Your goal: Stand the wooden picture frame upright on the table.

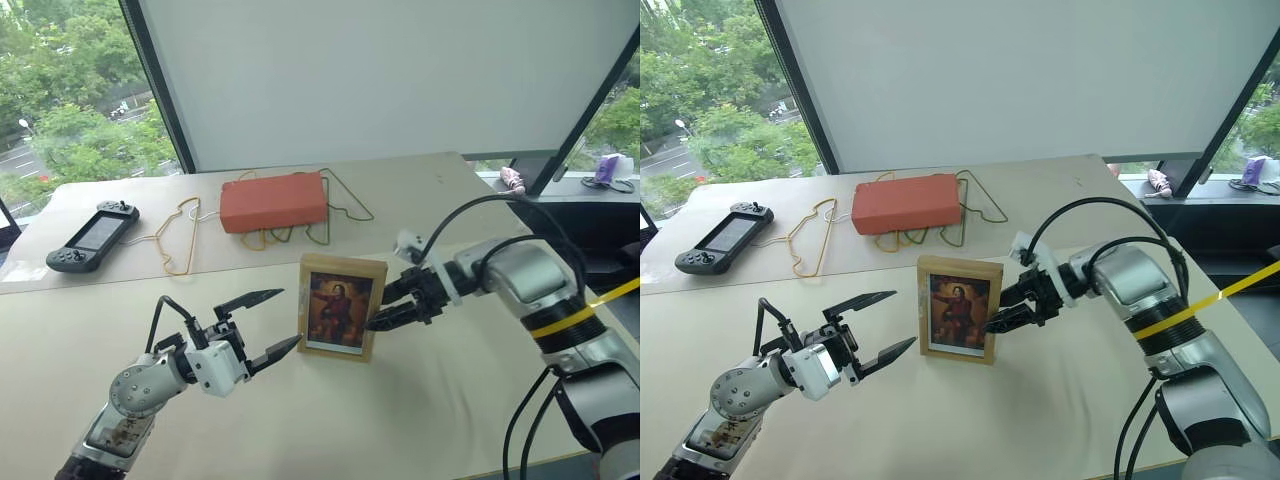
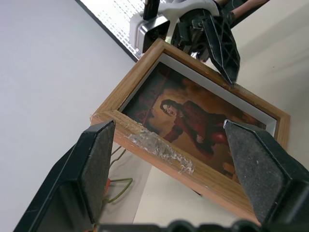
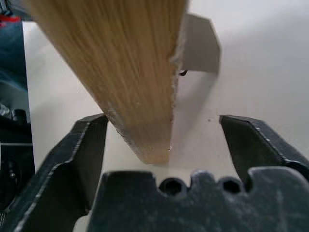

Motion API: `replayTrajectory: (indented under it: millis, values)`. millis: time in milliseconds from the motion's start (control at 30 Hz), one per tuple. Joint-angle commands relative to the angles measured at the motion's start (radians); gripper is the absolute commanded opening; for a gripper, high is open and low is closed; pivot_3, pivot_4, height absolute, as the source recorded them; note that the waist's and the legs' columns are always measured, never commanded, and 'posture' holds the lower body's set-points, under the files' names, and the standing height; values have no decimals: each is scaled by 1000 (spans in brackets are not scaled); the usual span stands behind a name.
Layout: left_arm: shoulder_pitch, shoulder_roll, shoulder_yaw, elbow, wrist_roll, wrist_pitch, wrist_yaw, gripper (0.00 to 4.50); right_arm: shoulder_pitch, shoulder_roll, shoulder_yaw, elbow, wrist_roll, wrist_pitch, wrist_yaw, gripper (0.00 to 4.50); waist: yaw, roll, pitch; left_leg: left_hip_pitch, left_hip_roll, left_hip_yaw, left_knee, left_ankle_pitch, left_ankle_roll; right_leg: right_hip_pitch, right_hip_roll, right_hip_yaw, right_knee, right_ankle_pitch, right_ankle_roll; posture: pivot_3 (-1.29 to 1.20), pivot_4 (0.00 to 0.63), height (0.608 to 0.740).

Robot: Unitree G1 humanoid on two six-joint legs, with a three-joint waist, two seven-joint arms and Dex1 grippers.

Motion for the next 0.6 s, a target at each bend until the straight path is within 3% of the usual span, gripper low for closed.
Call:
replayTrajectory:
  millis: [33, 200, 267, 367, 433, 533, 600]
  values:
    - [12, 2, 36, -20, 2, 5, 1, 3865, 41, -64, -109, -63, 43, 40, -5, 4153, 2, 0, 0, 0, 0, 0, 0, 0, 0, 0, 0, 0, 0, 0, 0, 0, 150, 740]
    - [75, 5, 76, -45, -39, 104, 13, 3865, 234, -176, -254, -187, 84, 60, -41, 4153, 11, 0, 0, -1, 0, 0, 0, -1, 2, 0, 0, 0, -3, 0, 0, 0, 150, 740]
    - [124, -24, 121, -90, -86, 285, 88, 3865, 398, -171, -372, -305, 70, 39, -153, 4153, 15, 0, 0, -1, 0, 0, 0, -1, 2, 0, 0, 0, -3, 0, 0, 0, 150, 740]
    - [164, -112, 197, -184, -174, 632, 277, 3865, 613, -42, -548, -515, 61, 75, -398, 4153, 19, -1, -1, 0, 0, 0, 0, -3, 6, 2, 0, -1, -4, 0, 0, 0, 150, 740]
    - [190, -165, 195, -253, -162, 745, 342, 3865, 715, 170, -625, -638, -3, 45, -657, 4153, 17, -1, 0, 0, 0, 0, 1, -4, 7, 4, 0, 0, -3, 0, 1, 0, 150, 740]
    - [205, -263, 232, -317, -197, 922, 484, 3865, 815, 447, -644, -755, -149, -68, -1001, 4153, 22, -1, -1, 1, 0, 1, 1, -3, 5, 7, 0, 1, -2, 1, 1, 0, 150, 740]
    - [195, -341, 266, -328, -206, 1011, 576, 3865, 901, 539, -555, -803, -307, -225, -1155, 4153, 24, -1, -1, 1, 0, 0, 1, 0, 0, 7, 0, 0, 0, 1, 1, 0, 150, 740]
